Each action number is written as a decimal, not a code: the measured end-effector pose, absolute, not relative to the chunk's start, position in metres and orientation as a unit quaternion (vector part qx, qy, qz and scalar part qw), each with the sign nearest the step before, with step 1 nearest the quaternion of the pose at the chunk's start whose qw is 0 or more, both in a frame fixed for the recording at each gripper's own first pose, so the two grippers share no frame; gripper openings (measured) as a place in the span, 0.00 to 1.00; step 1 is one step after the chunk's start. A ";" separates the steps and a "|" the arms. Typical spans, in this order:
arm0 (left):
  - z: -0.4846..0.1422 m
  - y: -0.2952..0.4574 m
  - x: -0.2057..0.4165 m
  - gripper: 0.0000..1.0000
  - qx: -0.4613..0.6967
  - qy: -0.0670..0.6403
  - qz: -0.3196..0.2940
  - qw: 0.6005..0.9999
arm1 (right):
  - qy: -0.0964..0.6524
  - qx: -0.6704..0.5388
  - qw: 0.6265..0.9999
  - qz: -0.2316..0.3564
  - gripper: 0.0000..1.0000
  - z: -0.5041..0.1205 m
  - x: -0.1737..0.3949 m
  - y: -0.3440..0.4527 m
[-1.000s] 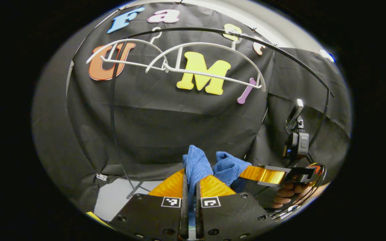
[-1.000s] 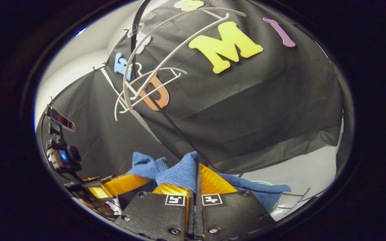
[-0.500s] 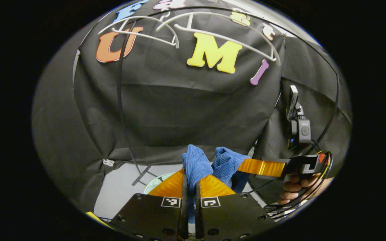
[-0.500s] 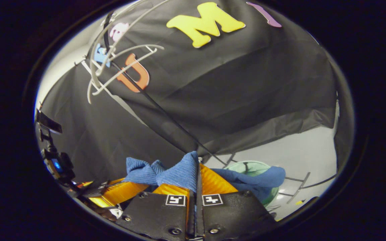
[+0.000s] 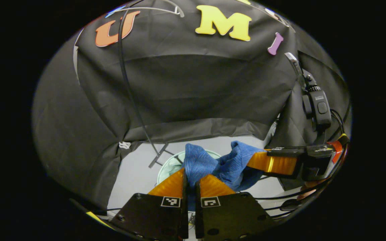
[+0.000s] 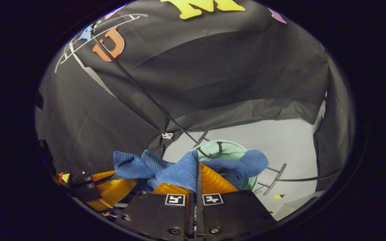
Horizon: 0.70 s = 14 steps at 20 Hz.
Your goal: Grasp the clothes on the hanger with both hands and then place them into the laundry hamper below.
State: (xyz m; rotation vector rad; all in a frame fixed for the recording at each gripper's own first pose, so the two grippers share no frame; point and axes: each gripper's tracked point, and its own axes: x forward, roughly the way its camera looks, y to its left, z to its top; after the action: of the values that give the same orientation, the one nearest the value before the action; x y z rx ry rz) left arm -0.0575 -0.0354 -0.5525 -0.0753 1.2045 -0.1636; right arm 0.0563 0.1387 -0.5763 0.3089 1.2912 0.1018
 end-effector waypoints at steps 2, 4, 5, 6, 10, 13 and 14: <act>-0.564 -0.025 -0.062 0.08 -0.036 0.586 -0.059 0.808 | 0.615 0.157 0.772 0.034 0.07 -0.592 0.049 0.142; -0.569 -0.021 -0.069 0.08 -0.042 0.604 -0.051 0.794 | 0.630 0.159 0.759 0.036 0.12 -0.601 0.041 0.147; -0.574 -0.018 -0.072 0.08 -0.043 0.613 -0.047 0.788 | 0.633 0.157 0.757 0.041 0.12 -0.599 0.037 0.150; -0.578 -0.015 -0.075 0.08 -0.044 0.618 -0.044 0.783 | 0.635 0.159 0.754 0.047 0.13 -0.599 0.035 0.153; -0.580 -0.014 -0.086 0.24 -0.065 0.634 -0.038 0.769 | 0.638 0.196 0.740 0.083 0.33 -0.594 0.033 0.186; -0.582 -0.008 -0.079 0.39 -0.070 0.630 -0.027 0.773 | 0.632 0.177 0.748 0.093 0.45 -0.589 0.036 0.184; -0.580 -0.007 -0.081 0.40 -0.072 0.629 -0.028 0.774 | 0.627 0.169 0.754 0.097 0.48 -0.584 0.040 0.182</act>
State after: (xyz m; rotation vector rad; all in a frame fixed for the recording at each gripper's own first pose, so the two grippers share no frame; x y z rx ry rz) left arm -0.0808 -0.0066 -0.5795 -0.1561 1.3621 -0.0601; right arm 0.0399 0.1818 -0.5840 0.3689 1.3682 0.2117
